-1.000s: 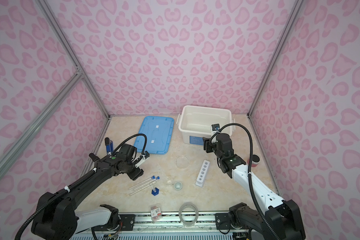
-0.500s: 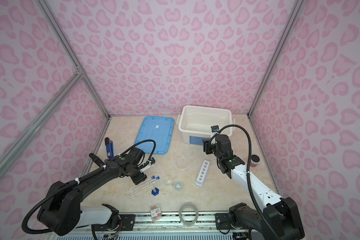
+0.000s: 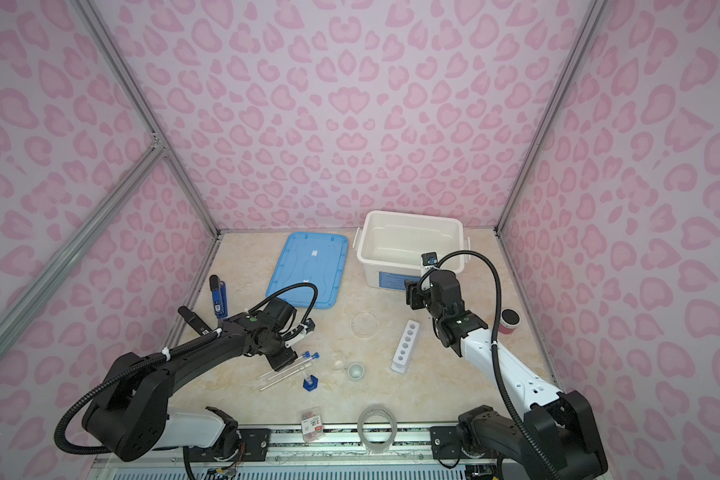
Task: Organize the chemistry lab equipment
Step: 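Move left gripper over the blue-capped test tubes while right gripper moves toward the white bin, then close left gripper on the thinner blue-capped test tube and lift it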
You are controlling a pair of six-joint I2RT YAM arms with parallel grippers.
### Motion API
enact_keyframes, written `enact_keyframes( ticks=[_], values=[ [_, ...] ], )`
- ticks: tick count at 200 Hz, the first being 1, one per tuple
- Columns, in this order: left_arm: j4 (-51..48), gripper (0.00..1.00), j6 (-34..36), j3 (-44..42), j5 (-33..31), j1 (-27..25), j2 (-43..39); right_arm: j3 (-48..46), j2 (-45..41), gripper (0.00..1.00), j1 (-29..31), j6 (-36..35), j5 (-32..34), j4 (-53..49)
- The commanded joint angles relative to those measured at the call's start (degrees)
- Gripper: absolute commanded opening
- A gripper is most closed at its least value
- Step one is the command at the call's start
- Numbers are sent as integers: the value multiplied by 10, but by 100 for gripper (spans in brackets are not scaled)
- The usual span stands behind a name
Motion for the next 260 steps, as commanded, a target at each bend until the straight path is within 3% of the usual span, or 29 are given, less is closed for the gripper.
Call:
enact_keyframes(
  ticks=[1,77,152,156,206,260],
  values=[
    [10,64,-3,3,-1,0,5,-5,3,69,0,3,0,16],
    [9,55,4,-17,-28,0,0,-7,16,69,0,5,-1,26],
    [12,37,-5,3,-11,0,49,-10,22,69,-3,8,9,31],
    [11,33,-5,5,-11,0,51,-9,23,69,-4,8,10,31],
    [14,19,-9,18,1,0,67,-11,23,69,-7,10,18,32],
    [22,16,-10,47,20,0,91,-15,21,69,-7,12,21,35]
  ],
)
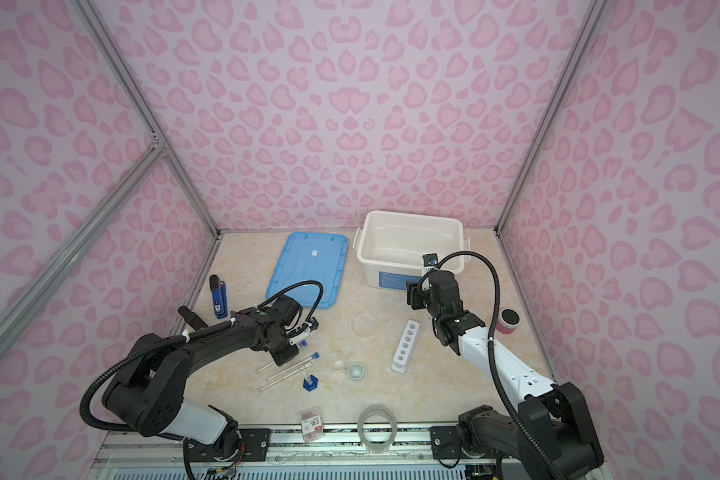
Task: Organize the chemistry lab equipment
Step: 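Close left gripper on the thinner blue-capped test tube and lift it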
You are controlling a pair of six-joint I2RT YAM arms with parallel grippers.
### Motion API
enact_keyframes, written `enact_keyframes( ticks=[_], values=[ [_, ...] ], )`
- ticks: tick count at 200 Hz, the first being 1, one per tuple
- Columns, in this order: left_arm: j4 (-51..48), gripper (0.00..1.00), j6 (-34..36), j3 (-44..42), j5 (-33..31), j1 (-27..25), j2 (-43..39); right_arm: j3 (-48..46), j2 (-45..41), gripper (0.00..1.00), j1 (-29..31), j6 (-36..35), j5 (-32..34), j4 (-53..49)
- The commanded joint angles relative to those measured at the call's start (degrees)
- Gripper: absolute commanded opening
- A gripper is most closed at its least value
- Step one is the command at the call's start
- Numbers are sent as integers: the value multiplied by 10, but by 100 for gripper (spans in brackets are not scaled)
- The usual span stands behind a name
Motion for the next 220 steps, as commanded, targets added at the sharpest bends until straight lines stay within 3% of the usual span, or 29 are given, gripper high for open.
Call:
enact_keyframes(
  ticks=[1,46,101,220],
  values=[
    [16,16,-5,17,22,0,17,-7,0,69,0,6,5,18],
    [18,17,-4,57,40,-2,53,-8,-6,69,0,0,9,13],
    [13,33,-5,58,39,-1,53,-9,-10,69,0,0,11,15],
    [4,32,-41,-6,19,3,-17,-15,-6,70,0,3,0,27]
  ],
)
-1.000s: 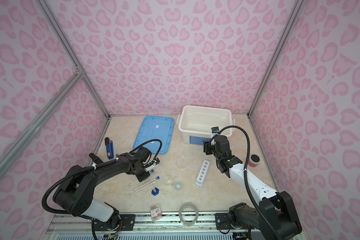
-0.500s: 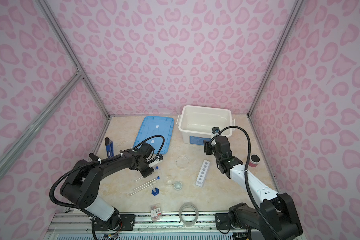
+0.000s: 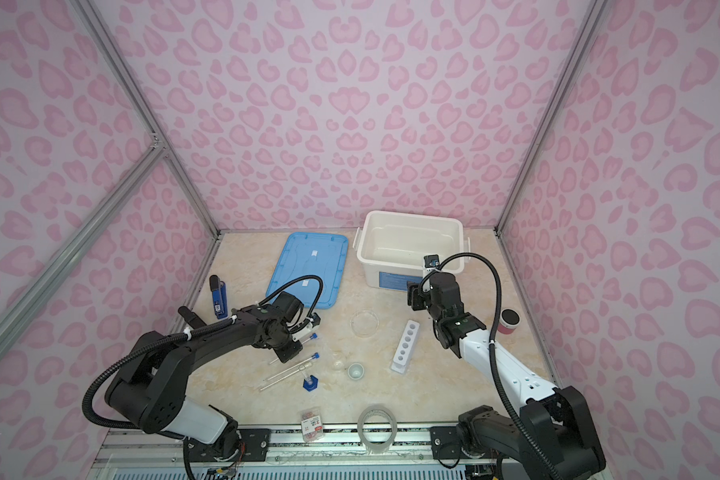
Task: Organize the chemistry lab equipment
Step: 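Close left gripper on the thinner blue-capped test tube and lift it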
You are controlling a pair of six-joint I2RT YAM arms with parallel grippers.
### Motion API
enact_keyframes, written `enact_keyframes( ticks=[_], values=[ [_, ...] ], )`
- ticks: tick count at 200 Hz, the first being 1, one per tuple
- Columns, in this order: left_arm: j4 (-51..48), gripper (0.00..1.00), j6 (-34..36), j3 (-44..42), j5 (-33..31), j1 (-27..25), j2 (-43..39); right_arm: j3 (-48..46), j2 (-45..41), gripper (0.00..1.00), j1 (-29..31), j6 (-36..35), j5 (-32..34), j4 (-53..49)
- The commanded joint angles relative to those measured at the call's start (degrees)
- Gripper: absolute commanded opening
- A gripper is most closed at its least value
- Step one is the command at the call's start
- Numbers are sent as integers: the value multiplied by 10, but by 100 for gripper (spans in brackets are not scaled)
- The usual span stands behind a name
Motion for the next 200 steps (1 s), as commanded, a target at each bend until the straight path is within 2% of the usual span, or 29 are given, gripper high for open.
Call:
enact_keyframes(
  ticks=[1,73,151,182,200],
  values=[
    [-6,32,-12,-12,-7,3,-16,-3,5,70,0,1,-4,16],
    [-10,28,-24,-14,-9,11,1,-3,13,70,0,2,-9,19],
    [11,15,-19,-5,3,15,31,-3,20,70,-1,3,-8,20],
    [26,11,-15,-12,5,18,18,-2,18,70,-1,4,-13,16],
    [41,11,-15,-22,4,21,-4,6,21,70,0,-1,-44,6]
  ],
)
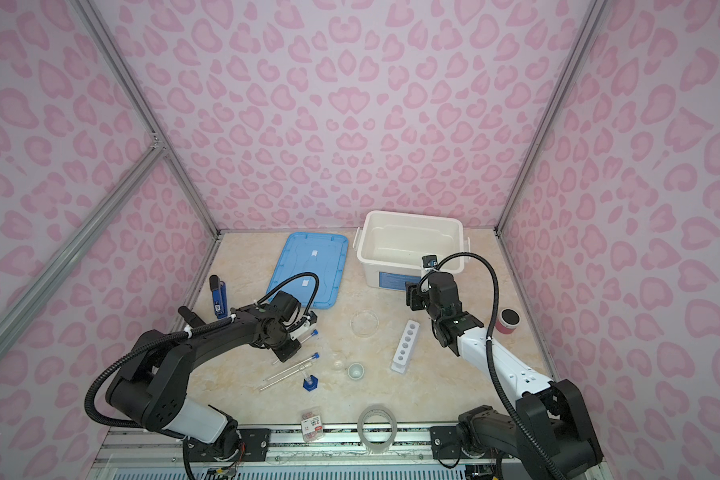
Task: Organize the chemistry lab equipment
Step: 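Close left gripper on the thinner blue-capped test tube and lift it, then raise the test tube with left gripper while right gripper reaches toward its blue cap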
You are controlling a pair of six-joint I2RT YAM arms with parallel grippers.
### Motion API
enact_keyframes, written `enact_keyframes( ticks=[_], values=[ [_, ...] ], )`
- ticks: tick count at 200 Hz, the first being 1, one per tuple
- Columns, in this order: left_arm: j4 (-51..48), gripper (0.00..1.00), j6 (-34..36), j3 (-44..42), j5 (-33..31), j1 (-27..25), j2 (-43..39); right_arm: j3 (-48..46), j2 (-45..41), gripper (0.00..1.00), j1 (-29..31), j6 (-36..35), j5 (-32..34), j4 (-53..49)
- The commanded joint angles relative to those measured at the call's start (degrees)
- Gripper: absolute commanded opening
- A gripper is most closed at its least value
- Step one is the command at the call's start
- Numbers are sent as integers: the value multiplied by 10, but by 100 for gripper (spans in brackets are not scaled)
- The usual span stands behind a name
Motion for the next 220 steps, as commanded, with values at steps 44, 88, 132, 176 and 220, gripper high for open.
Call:
enact_keyframes(
  ticks=[44,88,132,176,220],
  values=[
    [64,11,-4,-28,11,20,-86,46,22,72,1,-15,-114,-60],
    [101,11,-2,-27,43,41,-137,112,41,73,13,-46,-198,-150],
    [141,12,5,-11,80,50,-162,209,65,72,37,-85,-272,-259],
    [162,14,18,16,135,50,-179,286,85,73,67,-83,-310,-323],
    [178,15,20,34,178,48,-208,349,106,72,118,-85,-300,-355]
  ],
)
